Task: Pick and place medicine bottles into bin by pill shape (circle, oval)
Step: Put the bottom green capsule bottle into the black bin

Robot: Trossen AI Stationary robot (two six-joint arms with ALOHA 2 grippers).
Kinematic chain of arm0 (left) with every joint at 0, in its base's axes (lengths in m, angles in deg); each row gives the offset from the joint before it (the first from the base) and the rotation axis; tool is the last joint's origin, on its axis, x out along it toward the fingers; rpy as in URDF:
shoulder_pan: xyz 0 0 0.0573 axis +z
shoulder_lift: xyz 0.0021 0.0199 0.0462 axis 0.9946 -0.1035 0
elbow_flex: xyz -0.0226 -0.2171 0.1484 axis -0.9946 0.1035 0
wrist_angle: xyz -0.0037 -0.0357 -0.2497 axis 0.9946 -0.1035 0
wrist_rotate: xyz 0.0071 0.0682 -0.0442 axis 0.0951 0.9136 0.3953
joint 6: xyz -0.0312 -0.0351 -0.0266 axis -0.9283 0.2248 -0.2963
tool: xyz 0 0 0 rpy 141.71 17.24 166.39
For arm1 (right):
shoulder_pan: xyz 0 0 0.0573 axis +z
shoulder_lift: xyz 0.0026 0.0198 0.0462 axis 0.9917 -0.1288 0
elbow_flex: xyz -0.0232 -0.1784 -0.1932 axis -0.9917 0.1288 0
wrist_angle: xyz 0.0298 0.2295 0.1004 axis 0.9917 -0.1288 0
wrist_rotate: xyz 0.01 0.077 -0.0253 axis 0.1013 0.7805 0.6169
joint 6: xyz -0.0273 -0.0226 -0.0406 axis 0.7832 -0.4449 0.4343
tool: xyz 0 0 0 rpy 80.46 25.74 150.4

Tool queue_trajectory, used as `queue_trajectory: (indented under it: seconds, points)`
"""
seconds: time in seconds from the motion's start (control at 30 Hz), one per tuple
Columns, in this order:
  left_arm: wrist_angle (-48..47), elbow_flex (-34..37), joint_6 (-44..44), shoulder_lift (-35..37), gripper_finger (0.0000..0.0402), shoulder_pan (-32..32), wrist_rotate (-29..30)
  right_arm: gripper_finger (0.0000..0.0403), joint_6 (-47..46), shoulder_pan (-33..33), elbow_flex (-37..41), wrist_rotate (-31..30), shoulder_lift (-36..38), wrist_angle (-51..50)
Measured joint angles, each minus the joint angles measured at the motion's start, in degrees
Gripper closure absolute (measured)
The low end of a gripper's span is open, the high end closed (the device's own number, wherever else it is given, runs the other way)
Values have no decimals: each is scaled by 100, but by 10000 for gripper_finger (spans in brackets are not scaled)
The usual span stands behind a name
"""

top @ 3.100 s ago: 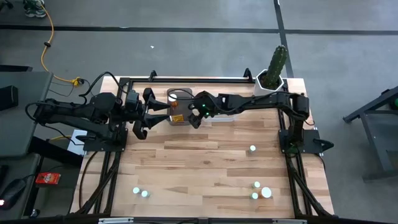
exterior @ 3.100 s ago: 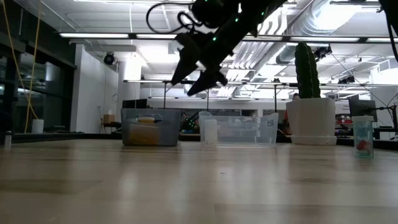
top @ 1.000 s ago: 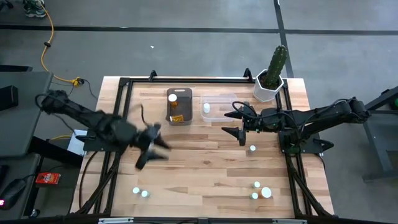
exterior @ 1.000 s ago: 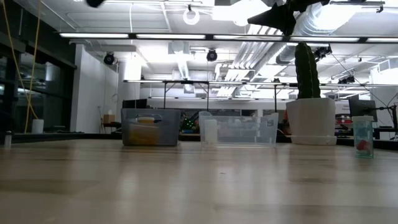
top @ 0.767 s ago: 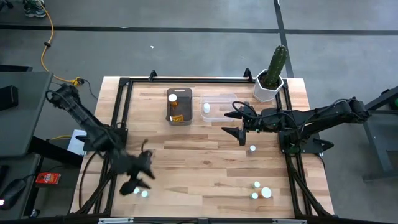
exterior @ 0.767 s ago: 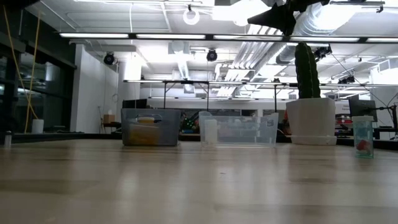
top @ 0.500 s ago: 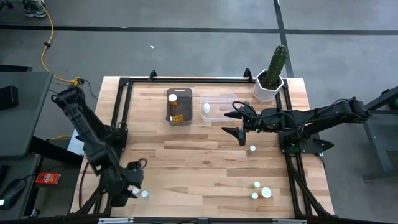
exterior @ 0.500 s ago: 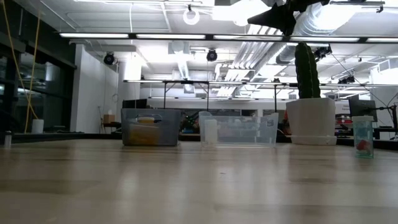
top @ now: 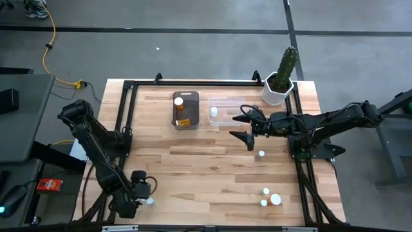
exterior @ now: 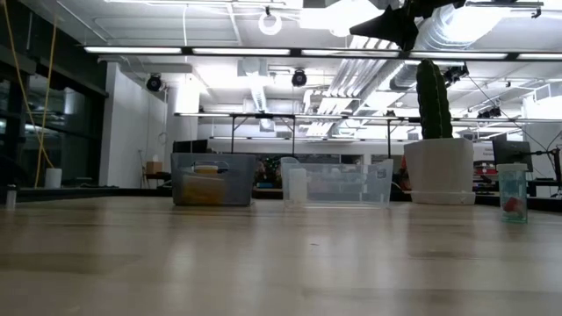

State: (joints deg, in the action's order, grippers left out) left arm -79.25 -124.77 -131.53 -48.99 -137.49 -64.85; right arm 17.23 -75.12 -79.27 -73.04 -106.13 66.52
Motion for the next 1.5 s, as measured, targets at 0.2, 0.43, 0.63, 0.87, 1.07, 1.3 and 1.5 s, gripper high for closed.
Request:
queue_trajectory:
  seconds: [0.2,0.43,0.63,0.87,1.07,1.3,1.5]
  points:
    - [29,-7,1,-37,206,6,80,86,-13,0,0,0,0,-10]
    - [-25,-7,-1254,0,206,-48,-145,86,-25,0,0,0,0,-63]
    - [394,-7,-2930,-2,206,-386,93,86,-149,0,0,-2,0,-252]
    - [436,-9,-3469,-318,206,-484,-77,86,-151,0,0,-2,0,-299]
    - [340,-311,-3552,-890,206,-417,-276,86,-149,0,0,-2,0,-299]
    - [-242,-818,-3457,-1684,206,-422,-459,86,-107,0,0,-2,0,-301]
    - [-413,-915,-3728,-1882,206,-424,-296,86,-144,0,0,-2,0,-301]
